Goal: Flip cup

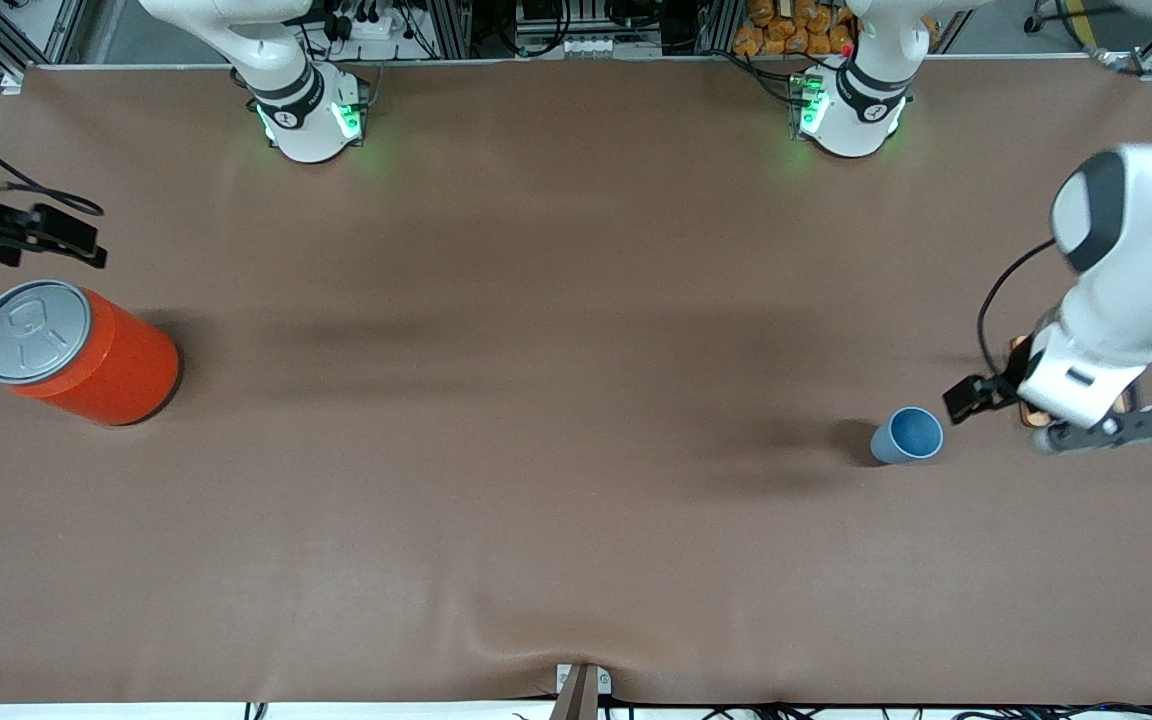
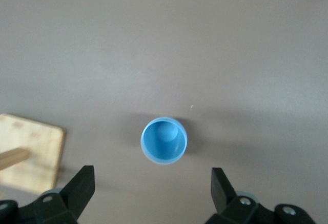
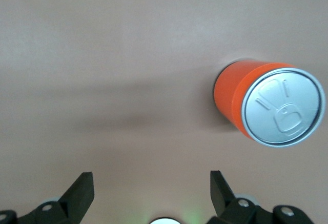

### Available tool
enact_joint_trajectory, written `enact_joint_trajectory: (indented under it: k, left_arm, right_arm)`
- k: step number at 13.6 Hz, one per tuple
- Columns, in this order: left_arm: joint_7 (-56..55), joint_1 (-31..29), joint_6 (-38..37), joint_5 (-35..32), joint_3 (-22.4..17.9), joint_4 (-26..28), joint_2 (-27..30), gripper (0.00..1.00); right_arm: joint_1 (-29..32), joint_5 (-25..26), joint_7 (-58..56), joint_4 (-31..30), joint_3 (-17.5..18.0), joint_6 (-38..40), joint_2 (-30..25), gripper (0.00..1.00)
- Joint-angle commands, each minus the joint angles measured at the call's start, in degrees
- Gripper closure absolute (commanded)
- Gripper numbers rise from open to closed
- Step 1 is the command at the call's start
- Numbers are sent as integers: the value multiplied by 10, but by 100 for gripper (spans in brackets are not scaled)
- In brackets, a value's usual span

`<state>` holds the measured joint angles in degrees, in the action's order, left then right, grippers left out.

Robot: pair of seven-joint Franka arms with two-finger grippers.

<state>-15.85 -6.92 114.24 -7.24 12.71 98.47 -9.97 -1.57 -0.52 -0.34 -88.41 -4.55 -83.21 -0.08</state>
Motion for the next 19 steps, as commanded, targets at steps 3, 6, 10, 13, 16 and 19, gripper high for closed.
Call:
enact_joint_trajectory:
  k: [3, 6, 10, 13, 16, 19]
  left_arm:
    - [-1, -4, -103, -5, 6, 15, 97, 0]
    - [10, -6, -139, 44, 8, 18, 128, 0]
    - [33, -9, -176, 69, 8, 22, 158, 0]
    - [74, -9, -204, 70, 4, 9, 163, 0]
    - [111, -16, -241, 78, 1, -27, 152, 0]
    - [113, -16, -243, 78, 1, -35, 151, 0]
  right_arm:
    - [17, 0, 33, 54, 8, 63, -4, 0]
    - [18, 2, 39, 67, 9, 59, 3, 0]
    - [9, 3, 39, 78, 13, 45, 10, 0]
    - [11, 0, 39, 79, 12, 40, 10, 0]
    - [11, 1, 39, 79, 12, 39, 10, 0]
    - [11, 0, 39, 79, 12, 39, 11, 0]
